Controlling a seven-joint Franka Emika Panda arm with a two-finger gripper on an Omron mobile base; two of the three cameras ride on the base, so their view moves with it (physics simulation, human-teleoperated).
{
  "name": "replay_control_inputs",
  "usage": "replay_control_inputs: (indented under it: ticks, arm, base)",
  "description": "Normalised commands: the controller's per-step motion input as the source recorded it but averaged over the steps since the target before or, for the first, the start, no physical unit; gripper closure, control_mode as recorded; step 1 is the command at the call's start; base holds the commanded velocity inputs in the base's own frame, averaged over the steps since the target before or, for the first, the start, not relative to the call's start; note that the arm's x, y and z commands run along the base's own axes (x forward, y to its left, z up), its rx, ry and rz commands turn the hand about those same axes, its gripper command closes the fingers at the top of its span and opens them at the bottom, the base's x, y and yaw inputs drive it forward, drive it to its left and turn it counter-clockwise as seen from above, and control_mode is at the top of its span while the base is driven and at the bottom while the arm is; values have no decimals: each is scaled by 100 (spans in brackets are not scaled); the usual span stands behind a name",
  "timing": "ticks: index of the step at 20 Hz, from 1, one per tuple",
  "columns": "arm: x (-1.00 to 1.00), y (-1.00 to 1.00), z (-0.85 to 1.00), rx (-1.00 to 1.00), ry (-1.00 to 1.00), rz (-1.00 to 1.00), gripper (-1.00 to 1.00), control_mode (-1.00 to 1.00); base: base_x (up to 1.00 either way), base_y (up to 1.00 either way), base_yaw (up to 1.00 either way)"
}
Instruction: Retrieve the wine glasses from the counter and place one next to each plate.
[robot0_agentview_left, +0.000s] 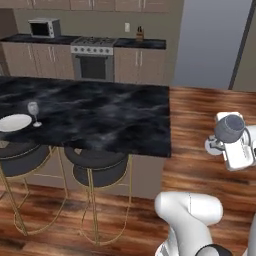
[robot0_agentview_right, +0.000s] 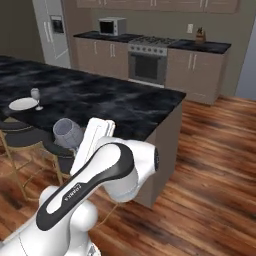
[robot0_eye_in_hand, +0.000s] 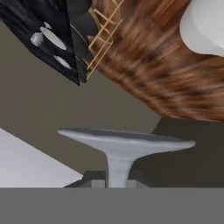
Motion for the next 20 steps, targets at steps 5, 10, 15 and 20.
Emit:
replay_control_inputs:
  ticks: [5, 10, 15, 20]
  arm:
    - [0, 0, 0, 0, 0, 0, 100, 100]
    - [0, 0, 0, 0, 0, 0, 100, 100]
    - [0, 0, 0, 0, 0, 0, 100, 100]
    - [0, 0, 0, 0, 0, 0, 100, 100]
  base:
    - [-63, 100, -27]
    - [-45, 100, -24]
    - [-2, 100, -22]
    - [0, 100, -16]
